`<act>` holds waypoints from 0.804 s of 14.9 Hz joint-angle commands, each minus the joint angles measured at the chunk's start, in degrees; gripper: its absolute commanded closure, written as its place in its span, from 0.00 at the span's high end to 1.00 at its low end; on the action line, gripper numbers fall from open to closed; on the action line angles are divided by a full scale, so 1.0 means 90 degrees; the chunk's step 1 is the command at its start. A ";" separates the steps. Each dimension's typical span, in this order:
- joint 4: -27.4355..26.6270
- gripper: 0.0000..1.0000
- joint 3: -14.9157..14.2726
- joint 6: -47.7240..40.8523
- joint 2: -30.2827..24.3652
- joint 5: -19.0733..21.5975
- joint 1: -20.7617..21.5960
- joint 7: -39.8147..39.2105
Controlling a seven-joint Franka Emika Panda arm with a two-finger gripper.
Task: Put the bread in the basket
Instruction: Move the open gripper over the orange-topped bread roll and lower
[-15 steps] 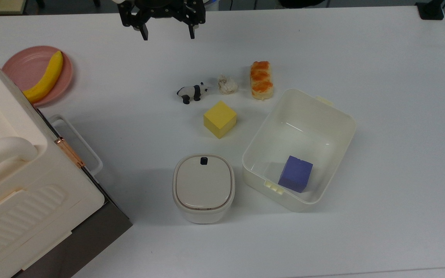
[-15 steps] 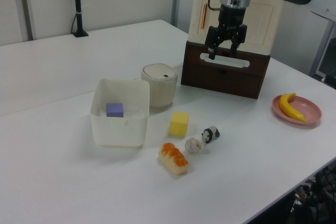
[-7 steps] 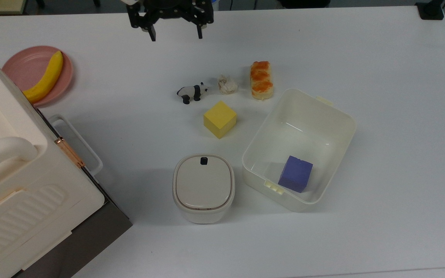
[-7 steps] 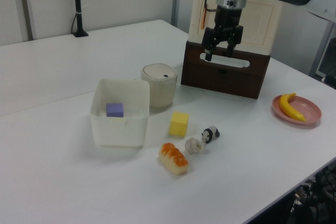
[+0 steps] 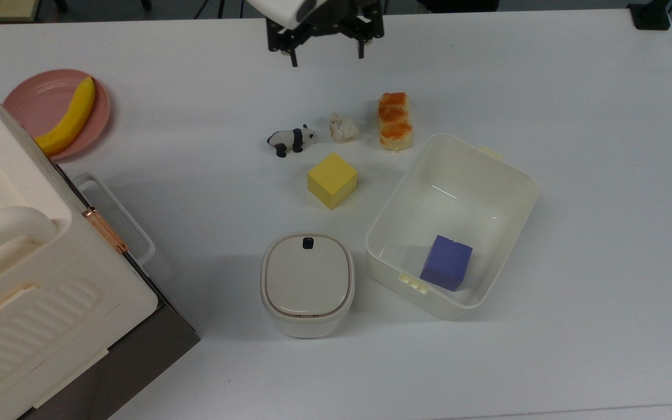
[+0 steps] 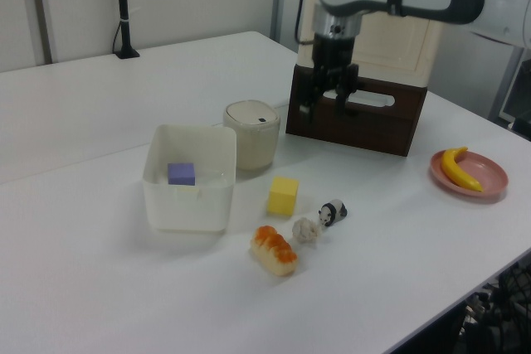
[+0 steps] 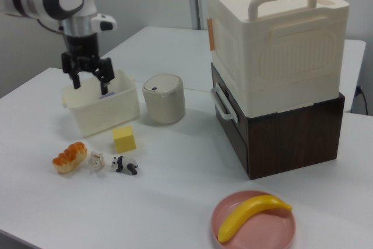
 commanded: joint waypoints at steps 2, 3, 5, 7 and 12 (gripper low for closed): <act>-0.1022 1.00 -0.0181 0.0646 -0.0378 0.0096 0.0772 0.0558; -0.1149 1.00 -0.0181 0.0743 -0.0368 0.0096 0.0938 0.0724; -0.1422 1.00 -0.0161 0.1026 -0.0368 0.0096 0.1163 0.1017; -0.1735 1.00 -0.0142 0.1465 -0.0300 0.0087 0.1358 0.1310; -0.2341 1.00 -0.0122 0.2316 0.0041 -0.0108 0.1632 0.1429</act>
